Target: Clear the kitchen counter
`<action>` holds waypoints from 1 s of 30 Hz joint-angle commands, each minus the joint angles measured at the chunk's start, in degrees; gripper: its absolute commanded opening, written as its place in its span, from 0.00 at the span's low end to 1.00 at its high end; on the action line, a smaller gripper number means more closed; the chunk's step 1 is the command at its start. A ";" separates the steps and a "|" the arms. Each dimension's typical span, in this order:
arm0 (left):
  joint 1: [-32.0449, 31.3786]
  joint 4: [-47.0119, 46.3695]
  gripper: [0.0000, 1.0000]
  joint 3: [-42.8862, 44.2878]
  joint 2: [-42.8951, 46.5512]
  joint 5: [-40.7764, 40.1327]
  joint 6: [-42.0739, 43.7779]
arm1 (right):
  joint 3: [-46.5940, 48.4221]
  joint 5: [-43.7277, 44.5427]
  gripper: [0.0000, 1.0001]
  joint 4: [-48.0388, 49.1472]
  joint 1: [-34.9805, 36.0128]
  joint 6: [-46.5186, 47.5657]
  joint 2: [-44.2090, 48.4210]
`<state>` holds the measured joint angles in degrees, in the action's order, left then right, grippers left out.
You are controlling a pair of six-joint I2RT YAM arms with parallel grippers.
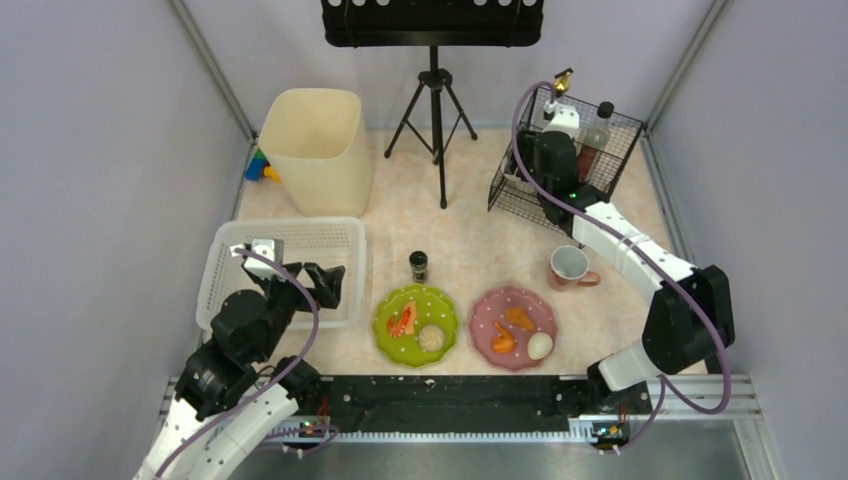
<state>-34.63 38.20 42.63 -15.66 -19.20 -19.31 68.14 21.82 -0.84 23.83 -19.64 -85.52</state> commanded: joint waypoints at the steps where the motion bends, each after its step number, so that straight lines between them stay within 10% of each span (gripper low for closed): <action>1: 0.23 -2.36 0.99 0.26 -0.39 0.43 0.94 | -1.21 -0.05 0.00 -0.20 -0.62 -0.07 4.04; 30: 0.19 -2.16 0.99 0.37 -0.14 -0.10 0.85 | 3.63 2.68 0.06 0.41 -0.62 -1.32 -10.73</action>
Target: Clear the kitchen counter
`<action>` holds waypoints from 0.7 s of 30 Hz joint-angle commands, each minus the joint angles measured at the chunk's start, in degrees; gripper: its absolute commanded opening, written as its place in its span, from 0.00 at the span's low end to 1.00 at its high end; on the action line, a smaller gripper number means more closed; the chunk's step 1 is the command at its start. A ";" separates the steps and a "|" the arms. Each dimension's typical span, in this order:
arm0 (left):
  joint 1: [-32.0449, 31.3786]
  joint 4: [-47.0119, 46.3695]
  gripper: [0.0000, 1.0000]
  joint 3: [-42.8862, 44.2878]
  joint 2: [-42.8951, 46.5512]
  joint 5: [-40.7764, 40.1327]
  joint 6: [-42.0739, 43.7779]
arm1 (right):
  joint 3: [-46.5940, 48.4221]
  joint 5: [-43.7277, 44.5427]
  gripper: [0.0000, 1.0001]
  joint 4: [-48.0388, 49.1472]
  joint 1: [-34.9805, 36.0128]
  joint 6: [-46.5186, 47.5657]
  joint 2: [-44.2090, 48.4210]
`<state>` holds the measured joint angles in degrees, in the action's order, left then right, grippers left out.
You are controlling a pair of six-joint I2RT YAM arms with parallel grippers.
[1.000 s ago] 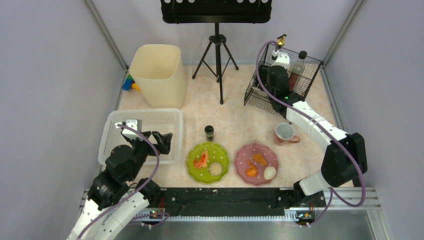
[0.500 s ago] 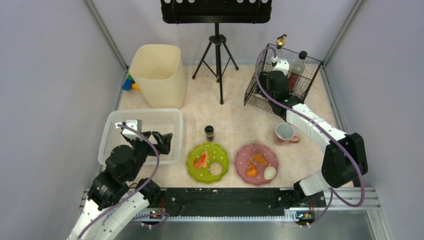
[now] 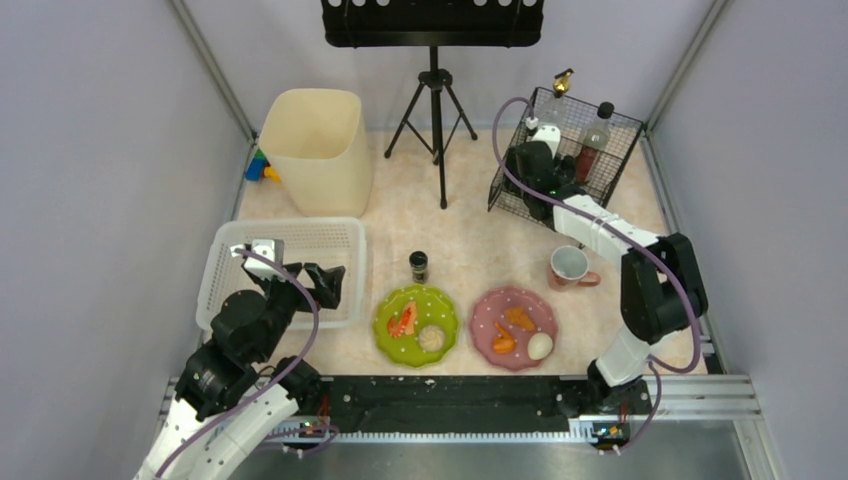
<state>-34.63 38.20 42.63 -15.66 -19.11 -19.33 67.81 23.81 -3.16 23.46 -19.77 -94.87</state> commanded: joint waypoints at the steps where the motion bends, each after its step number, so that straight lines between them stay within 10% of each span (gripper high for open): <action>1: 0.15 -2.15 0.99 0.29 -0.12 -0.19 0.88 | 4.06 0.63 0.06 2.60 -0.26 -1.23 -1.87; 5: 0.18 -2.13 0.99 0.42 0.09 -0.10 0.88 | 3.94 0.93 0.11 2.50 -0.26 -1.45 -3.23; 13: 0.19 -2.19 0.99 0.29 0.10 0.09 0.87 | 3.21 0.79 0.59 2.64 -0.19 -2.09 -3.75; 21: 0.25 -2.25 0.99 0.34 -0.02 0.21 0.88 | 3.70 -0.88 0.75 1.63 -0.21 -0.93 -1.68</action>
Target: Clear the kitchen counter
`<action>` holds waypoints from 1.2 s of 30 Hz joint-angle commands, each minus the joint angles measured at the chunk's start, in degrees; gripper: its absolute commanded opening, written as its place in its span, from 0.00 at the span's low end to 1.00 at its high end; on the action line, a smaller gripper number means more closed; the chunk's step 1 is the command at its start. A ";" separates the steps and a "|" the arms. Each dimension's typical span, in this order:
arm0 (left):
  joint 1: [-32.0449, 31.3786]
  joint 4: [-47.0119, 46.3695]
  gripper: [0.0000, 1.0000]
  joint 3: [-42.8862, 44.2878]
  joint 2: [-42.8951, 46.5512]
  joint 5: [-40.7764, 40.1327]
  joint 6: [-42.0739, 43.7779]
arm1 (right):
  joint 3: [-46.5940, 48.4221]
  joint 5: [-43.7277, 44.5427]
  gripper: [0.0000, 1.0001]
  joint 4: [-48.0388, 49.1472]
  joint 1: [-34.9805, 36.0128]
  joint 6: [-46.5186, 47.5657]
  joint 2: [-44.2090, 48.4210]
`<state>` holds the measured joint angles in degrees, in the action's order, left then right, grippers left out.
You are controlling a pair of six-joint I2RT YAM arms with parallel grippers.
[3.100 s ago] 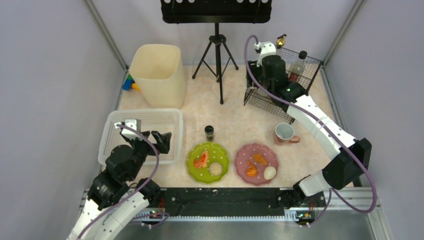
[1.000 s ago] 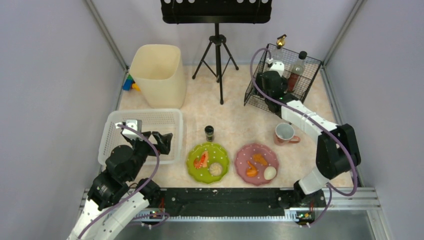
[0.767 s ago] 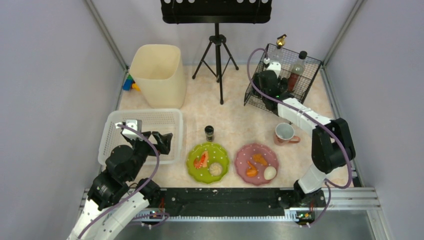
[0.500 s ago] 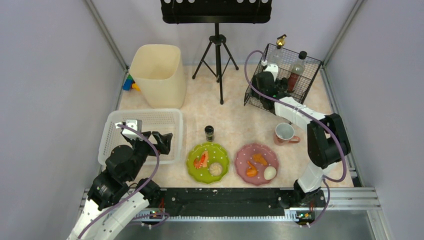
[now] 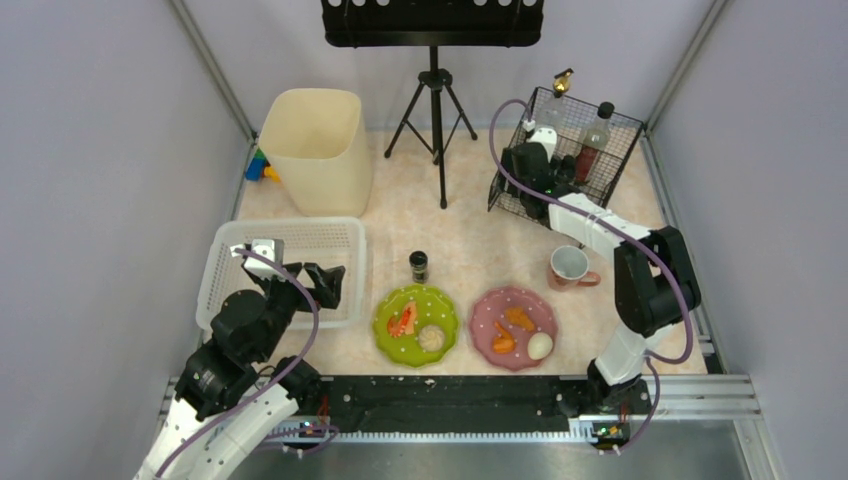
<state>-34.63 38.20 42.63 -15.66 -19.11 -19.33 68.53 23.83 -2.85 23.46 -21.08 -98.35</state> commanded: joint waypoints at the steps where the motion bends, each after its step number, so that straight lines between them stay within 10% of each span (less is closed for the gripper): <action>1: 0.23 -2.25 0.99 0.29 -0.02 0.25 0.88 | 2.97 -1.19 0.77 1.10 -0.21 0.71 2.23; 23: 0.21 -2.16 0.99 0.26 -0.99 -0.05 0.95 | -2.72 -13.90 0.89 -3.66 11.47 7.65 20.31; 36: 0.24 -1.89 0.99 0.44 -0.65 -1.30 0.54 | -5.08 -21.25 0.90 -1.82 25.53 9.11 14.48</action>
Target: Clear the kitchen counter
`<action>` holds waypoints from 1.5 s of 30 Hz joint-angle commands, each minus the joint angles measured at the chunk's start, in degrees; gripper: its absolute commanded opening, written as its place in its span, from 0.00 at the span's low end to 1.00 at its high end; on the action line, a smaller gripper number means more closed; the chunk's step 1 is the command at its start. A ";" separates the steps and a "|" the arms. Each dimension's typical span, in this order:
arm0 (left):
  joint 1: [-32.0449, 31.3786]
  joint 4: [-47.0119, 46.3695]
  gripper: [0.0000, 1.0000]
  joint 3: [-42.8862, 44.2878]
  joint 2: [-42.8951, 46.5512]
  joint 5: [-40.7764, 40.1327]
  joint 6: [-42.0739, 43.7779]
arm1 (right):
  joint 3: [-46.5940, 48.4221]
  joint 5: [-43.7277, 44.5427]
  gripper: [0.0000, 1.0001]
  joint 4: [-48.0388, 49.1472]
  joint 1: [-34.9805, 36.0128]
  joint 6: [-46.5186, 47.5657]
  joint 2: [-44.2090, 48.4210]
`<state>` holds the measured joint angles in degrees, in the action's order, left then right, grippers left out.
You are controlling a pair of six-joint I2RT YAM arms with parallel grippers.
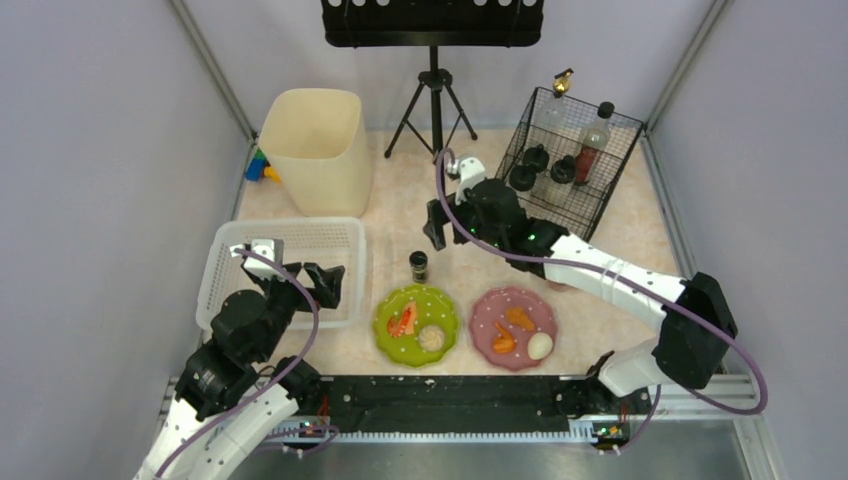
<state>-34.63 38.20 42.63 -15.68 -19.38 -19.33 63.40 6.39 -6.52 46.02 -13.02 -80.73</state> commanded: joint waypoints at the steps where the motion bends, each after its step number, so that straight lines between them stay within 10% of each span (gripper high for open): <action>1: 0.22 -1.90 0.99 0.44 -0.67 -1.03 0.53 | 0.23 -4.46 0.91 1.86 3.81 1.18 -4.10; 32: 0.17 -1.97 0.99 0.35 -0.36 -0.36 0.59 | 5.54 6.88 0.88 5.08 12.64 0.17 -20.43; 45: 0.19 -2.07 0.99 0.37 -0.78 0.04 0.79 | 5.74 7.80 0.54 3.66 12.70 -0.42 -20.31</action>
<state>-34.63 38.22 42.63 -15.66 -19.90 -19.31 67.51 12.60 -4.03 58.02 -12.93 -101.80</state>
